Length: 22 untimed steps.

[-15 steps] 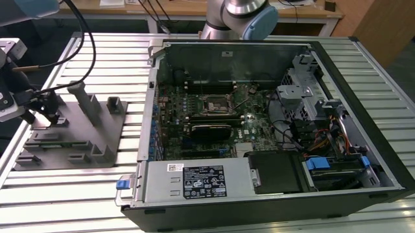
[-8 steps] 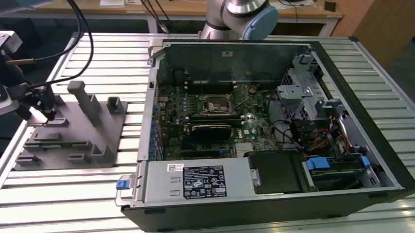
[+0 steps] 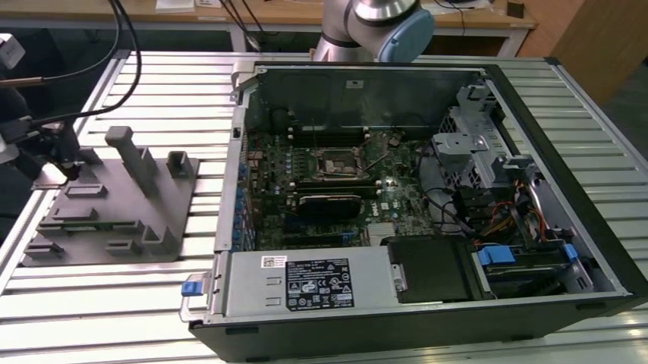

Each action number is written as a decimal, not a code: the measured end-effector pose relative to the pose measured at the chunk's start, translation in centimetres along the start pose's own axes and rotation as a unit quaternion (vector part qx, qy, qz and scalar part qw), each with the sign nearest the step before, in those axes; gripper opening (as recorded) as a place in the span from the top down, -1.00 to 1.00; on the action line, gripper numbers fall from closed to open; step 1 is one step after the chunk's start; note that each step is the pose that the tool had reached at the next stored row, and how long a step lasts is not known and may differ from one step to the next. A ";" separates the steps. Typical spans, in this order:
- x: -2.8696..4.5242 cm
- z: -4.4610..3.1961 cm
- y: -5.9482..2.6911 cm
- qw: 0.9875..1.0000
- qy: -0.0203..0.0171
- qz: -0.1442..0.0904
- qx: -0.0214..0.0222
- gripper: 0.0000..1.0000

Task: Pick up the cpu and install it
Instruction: 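Pick up the cpu and move it towards the insertion slot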

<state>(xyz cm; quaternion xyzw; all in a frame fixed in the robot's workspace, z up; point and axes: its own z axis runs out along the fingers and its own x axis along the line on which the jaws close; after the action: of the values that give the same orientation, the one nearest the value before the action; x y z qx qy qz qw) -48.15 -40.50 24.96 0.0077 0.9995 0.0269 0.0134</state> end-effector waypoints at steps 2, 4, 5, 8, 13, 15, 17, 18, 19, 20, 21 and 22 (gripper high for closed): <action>-0.01 -0.46 0.03 1.000 0.000 0.000 0.000 -0.09; -0.02 -0.86 0.05 1.000 0.000 0.000 0.000 -0.09; -0.03 -1.05 0.06 1.000 0.000 0.000 0.000 -0.09; -0.04 -1.66 0.09 1.000 0.000 0.000 0.000 -0.09; -0.08 -2.89 0.16 1.000 0.000 0.000 0.000 -0.09; -0.09 -3.52 0.19 1.000 0.000 0.000 0.000 -0.09; -0.11 -4.18 0.23 1.000 0.000 0.000 0.000 -0.09; -0.12 -4.54 0.25 1.000 0.000 0.000 0.000 -0.09; -0.13 -4.87 0.26 1.000 0.000 0.000 0.000 -0.09; -0.14 -5.23 0.28 1.000 0.000 0.000 0.000 -0.09; -0.15 -5.56 0.30 1.000 0.000 0.000 0.000 -0.09; -0.16 -5.90 0.32 1.000 0.000 0.000 0.000 -0.09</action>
<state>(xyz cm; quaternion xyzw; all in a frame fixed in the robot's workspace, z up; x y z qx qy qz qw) -48.15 -40.49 30.87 0.0077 0.9995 0.0269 0.0135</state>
